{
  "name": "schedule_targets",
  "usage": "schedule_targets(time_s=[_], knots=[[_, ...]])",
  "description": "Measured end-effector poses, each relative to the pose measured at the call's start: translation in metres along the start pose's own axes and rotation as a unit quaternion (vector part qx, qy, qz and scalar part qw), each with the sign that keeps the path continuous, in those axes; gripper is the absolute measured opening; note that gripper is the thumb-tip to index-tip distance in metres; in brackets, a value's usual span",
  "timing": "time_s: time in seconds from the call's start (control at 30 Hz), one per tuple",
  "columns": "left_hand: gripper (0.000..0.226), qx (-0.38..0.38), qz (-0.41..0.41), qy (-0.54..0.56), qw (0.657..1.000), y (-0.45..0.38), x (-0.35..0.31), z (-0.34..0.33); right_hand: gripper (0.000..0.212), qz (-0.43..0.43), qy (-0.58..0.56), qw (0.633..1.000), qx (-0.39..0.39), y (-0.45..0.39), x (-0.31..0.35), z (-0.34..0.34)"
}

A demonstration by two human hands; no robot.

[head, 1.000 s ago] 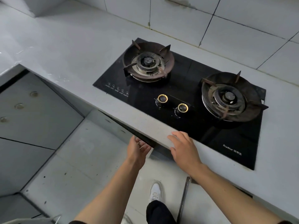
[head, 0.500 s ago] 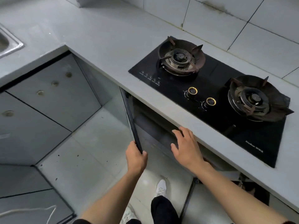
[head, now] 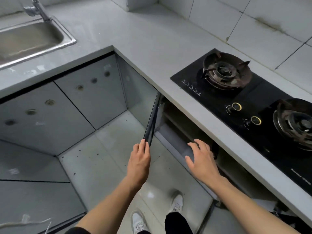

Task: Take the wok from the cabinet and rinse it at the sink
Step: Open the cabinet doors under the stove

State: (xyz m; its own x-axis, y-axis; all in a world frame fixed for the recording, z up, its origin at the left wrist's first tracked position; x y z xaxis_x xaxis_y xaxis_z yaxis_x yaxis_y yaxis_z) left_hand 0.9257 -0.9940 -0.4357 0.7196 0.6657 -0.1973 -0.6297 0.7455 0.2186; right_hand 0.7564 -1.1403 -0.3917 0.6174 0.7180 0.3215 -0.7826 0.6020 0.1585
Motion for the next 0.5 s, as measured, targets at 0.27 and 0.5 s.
schedule_targets(time_s=[0.27, 0.5], knots=[[0.077, 0.019, 0.024, -0.116, 0.993, -0.022, 0.04, 0.014, 0.047, -0.002, -0.031, 1.0, -0.004, -0.015, 0.014, -0.005], [0.051, -0.005, 0.035, -0.114, 0.993, -0.038, 0.064, 0.021, 0.045, -0.018, -0.04, 0.999, -0.004, -0.016, 0.01, -0.008]])
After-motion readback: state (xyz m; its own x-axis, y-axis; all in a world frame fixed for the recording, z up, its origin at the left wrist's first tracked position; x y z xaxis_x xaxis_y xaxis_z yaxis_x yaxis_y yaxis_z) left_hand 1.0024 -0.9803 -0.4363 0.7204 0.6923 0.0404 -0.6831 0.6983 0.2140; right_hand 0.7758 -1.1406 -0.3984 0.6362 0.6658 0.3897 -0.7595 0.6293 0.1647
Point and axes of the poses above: each hand's wrist, its own y-axis away from the middle knuckle, its own z-axis out of the back of the hand, x = y × z, the point moved 3 cm from there along -y, towards the middle knuckle, and after that the axes turned 11 degrees about z, right-handed, at the moved point
